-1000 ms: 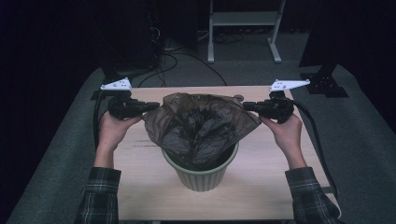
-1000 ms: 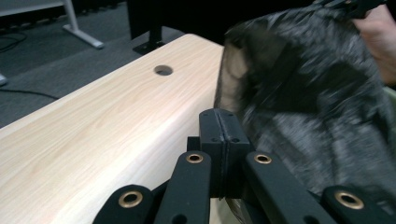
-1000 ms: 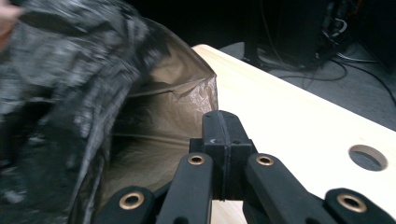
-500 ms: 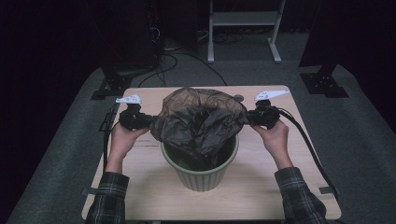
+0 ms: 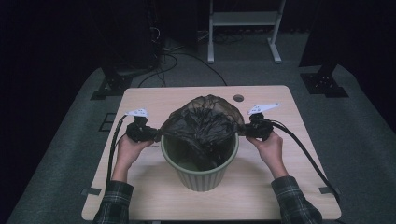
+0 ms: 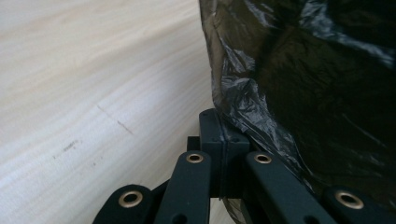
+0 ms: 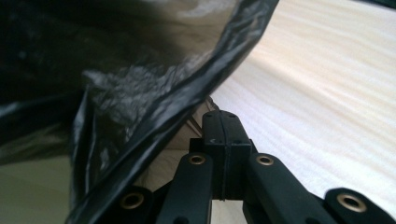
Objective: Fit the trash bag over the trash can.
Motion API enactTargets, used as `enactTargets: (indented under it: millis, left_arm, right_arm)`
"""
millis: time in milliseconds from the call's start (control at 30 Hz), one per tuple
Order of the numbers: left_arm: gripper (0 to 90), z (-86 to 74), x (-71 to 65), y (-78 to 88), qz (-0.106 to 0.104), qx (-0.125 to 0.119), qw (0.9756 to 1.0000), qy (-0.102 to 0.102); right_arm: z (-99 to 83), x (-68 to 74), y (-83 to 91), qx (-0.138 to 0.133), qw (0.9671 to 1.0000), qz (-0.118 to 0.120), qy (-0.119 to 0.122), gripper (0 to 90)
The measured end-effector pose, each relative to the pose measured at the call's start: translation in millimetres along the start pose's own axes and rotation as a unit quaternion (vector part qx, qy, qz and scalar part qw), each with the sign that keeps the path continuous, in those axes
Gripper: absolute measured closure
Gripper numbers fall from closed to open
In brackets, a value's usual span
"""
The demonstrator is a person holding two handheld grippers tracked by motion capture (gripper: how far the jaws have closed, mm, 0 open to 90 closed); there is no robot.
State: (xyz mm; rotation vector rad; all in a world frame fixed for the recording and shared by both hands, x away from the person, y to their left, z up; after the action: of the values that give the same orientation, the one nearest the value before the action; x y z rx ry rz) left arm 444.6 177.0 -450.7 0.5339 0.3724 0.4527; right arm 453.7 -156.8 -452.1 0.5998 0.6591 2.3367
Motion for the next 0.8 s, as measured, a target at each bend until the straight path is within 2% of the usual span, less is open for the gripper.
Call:
enactTargets:
  millis: [67,133,467,500,533,567,633,667,800]
  left_arm:
    - [90.0,-2.1,0.2,-0.7,0.000,0.001,1.0000,0.001]
    - [89.9,-7.7,1.2,-2.6,0.005,0.012,0.9999,0.005]
    - [89.9,-21.0,2.9,-7.4,0.002,0.013,0.9998,0.016]
    - [89.7,-19.7,2.4,-6.4,0.003,0.008,0.9998,0.017]
    - [84.3,-17.2,2.8,-3.6,0.006,0.001,0.9998,0.018]
    - [79.6,-15.2,2.8,-1.3,0.006,-0.004,0.9998,0.019]
    - [70.3,-8.4,3.5,7.2,0.015,-0.017,0.9996,0.017]
    - [68.4,-4.3,3.3,12.6,0.020,-0.025,0.9994,0.016]
    - [62.8,16.9,1.5,39.2,0.030,-0.061,0.9977,0.010]
  right_arm:
    - [-2.7,-0.1,-1.6,0.002,1.0000,0.001,-0.002,90.0]
    - [-7.5,-0.8,-4.3,0.007,1.0000,0.001,-0.005,90.0]
    - [-21.4,-6.5,-7.7,0.015,0.9998,-0.002,-0.011,90.0]
    - [-21.1,-6.5,-7.0,0.015,0.9998,-0.001,-0.012,89.9]
    - [-20.0,-6.5,-5.8,0.013,0.9999,0.001,-0.012,88.0]
    - [-17.5,-7.1,-2.9,0.007,0.9999,-0.003,-0.013,76.5]
    - [-12.7,-9.3,4.0,-0.005,0.9998,-0.004,-0.018,71.0]
    - [-10.5,-10.8,7.3,-0.010,0.9998,-0.009,-0.018,68.2]
    - [3.0,-16.2,29.5,-0.040,0.9988,-0.013,-0.024,65.4]
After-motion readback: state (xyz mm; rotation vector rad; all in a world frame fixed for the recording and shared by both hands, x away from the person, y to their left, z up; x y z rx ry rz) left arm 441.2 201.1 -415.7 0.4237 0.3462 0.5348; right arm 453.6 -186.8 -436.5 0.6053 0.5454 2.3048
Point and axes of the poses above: each handheld gripper's, and its own axes: y roughly backward along the jaws, z roughly out of its top, x roughly to its left, the point moved 7 cm from there along -y, roughly forward along the jaws, and after that the axes turned 5 degrees about -y, right-handed, at the moved point
